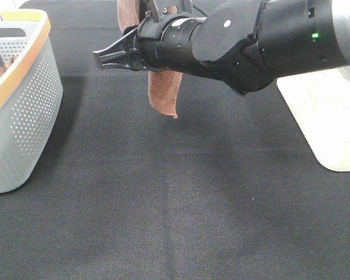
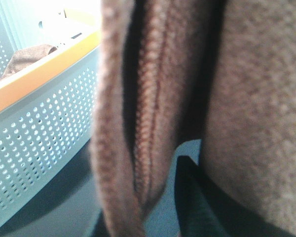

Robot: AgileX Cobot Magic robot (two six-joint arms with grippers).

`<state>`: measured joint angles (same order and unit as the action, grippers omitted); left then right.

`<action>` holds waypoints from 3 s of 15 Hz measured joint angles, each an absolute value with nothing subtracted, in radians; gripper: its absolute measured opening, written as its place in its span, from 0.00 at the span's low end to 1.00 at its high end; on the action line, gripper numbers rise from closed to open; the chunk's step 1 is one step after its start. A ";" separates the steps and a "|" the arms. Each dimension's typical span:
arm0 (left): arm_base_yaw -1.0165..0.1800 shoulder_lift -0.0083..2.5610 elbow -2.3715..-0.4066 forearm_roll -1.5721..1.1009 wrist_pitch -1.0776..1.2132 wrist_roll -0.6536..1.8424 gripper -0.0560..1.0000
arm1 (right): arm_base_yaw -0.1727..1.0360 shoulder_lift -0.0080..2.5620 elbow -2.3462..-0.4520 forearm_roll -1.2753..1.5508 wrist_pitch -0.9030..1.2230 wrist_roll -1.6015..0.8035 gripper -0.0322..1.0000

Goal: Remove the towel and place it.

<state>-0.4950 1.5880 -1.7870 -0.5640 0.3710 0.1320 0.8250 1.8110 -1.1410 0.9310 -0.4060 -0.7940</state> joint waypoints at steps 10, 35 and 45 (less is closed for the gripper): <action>-0.495 1.588 -1.794 -0.565 0.371 0.134 0.05 | 0.825 1.842 -1.141 0.926 -0.425 -0.793 0.03; -0.495 1.619 -1.794 0.232 0.857 0.140 0.05 | 0.632 1.647 -1.268 0.088 0.691 0.000 0.03; -0.495 1.671 -1.794 0.249 0.905 0.177 0.05 | 0.413 1.645 -1.638 -0.115 0.815 0.016 0.03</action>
